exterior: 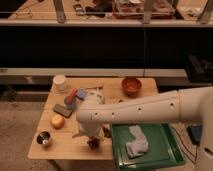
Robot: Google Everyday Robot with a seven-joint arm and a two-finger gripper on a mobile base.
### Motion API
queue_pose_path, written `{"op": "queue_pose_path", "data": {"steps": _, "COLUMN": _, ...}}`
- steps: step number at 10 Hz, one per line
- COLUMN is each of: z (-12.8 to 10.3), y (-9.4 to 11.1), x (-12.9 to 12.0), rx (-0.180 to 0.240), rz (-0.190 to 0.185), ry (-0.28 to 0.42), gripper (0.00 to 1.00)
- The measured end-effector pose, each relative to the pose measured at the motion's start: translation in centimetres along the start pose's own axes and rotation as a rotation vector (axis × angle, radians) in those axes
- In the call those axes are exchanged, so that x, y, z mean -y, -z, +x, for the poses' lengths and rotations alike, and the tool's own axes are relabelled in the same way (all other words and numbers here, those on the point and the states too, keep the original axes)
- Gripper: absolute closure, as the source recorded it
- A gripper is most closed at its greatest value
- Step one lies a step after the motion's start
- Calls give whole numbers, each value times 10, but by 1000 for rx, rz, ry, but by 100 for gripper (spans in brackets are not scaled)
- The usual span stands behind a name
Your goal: Place grapes in table surface
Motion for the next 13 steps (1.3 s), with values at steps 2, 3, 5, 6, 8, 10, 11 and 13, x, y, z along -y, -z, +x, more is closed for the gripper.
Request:
{"op": "queue_pose_path", "data": {"steps": 2, "z": 5, "y": -22, "x": 2, "rx": 18, "rz": -33, "ry": -14, "gripper": 20}}
{"op": "queue_pose_path", "data": {"steps": 3, "z": 9, "y": -28, "x": 1, "rx": 19, "rz": -42, "ry": -26, "gripper": 20}}
{"op": "queue_pose_path", "data": {"steps": 5, "z": 18, "y": -42, "x": -5, "rx": 32, "rz": -51, "ry": -66, "gripper": 20}}
{"op": "queue_pose_path", "data": {"steps": 6, "z": 22, "y": -47, "x": -7, "rx": 32, "rz": -47, "ry": -82, "gripper": 20}}
{"op": "queue_pose_path", "data": {"steps": 8, "z": 27, "y": -53, "x": -9, "rx": 24, "rz": -32, "ry": -106, "gripper": 20}}
{"op": "queue_pose_path", "data": {"steps": 10, "z": 30, "y": -60, "x": -14, "rx": 7, "rz": -19, "ry": -130, "gripper": 20}}
{"op": "queue_pose_path", "data": {"steps": 11, "z": 32, "y": -64, "x": -18, "rx": -7, "rz": -18, "ry": -141, "gripper": 20}}
{"op": "queue_pose_path", "data": {"steps": 13, "z": 34, "y": -72, "x": -19, "rx": -28, "rz": -20, "ry": -144, "gripper": 20}}
